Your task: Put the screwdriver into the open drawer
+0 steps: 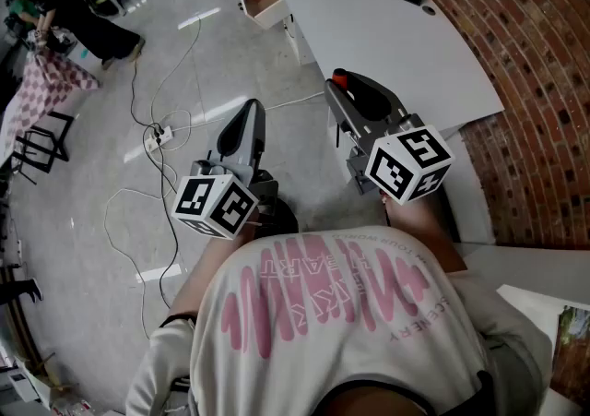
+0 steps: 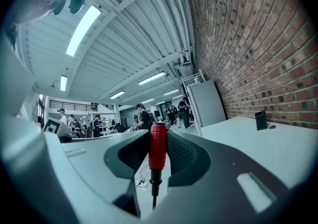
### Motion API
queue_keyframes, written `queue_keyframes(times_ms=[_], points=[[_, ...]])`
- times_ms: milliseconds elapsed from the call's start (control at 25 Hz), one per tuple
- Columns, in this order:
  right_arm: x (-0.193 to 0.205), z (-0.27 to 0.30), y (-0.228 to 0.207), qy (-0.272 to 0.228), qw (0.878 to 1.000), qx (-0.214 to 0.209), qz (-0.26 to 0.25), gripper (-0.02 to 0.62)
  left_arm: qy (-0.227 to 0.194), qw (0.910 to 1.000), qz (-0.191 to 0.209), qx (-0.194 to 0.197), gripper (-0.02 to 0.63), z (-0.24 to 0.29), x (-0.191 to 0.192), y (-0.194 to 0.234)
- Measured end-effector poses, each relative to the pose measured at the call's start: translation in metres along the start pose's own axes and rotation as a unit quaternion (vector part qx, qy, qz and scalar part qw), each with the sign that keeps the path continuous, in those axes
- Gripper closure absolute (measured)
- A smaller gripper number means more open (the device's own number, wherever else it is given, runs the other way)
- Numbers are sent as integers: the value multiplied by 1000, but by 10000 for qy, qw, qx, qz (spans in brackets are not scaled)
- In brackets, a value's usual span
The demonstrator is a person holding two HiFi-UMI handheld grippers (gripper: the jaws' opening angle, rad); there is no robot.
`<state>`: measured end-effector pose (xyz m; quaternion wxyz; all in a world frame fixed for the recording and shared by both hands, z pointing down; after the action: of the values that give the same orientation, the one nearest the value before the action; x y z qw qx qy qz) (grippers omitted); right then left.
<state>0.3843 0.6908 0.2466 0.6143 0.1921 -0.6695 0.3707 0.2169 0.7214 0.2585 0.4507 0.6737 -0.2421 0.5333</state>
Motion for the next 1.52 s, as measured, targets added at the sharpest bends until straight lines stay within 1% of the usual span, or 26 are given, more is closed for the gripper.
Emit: queue_keyframes(times_ms=[240,480,640,880,1080,1240,1520], points=[[4,4,4,35,10000,21,-32,472,-33,10000,3,-3,606,-5,-2,5],[4,17,4,101,9999,-2,88,472,-52,10000,-19,27,606,-2,-8,17],[7,30,0,182,9996,90,175,472,-15,9999,-96,46,606,4,-8,31],[4,64,-6,159,9994,221,223,472,-134,9994,-177,274,606,21,-21,60],[-3,108,-6,141,9989,356,273,472,-277,9985,-338,331,609,37,-45,104],[-12,155,-5,113,9986,465,239,472,-227,9982,-244,502,609,55,-68,144],[-21,243,-1,124,9980,566,248,472,-194,9971,-241,700,606,84,-105,218]])
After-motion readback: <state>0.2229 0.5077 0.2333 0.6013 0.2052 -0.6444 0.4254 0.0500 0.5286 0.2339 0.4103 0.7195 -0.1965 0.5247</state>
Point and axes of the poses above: the fingertips, and each gripper's own axes: z forward along the fingers, y to its left, x out of its underside, the point moved 4 cm from there along -z, backward along the fingers, and after that the axes turned 4 degrees about y, right-handed, at the moved point
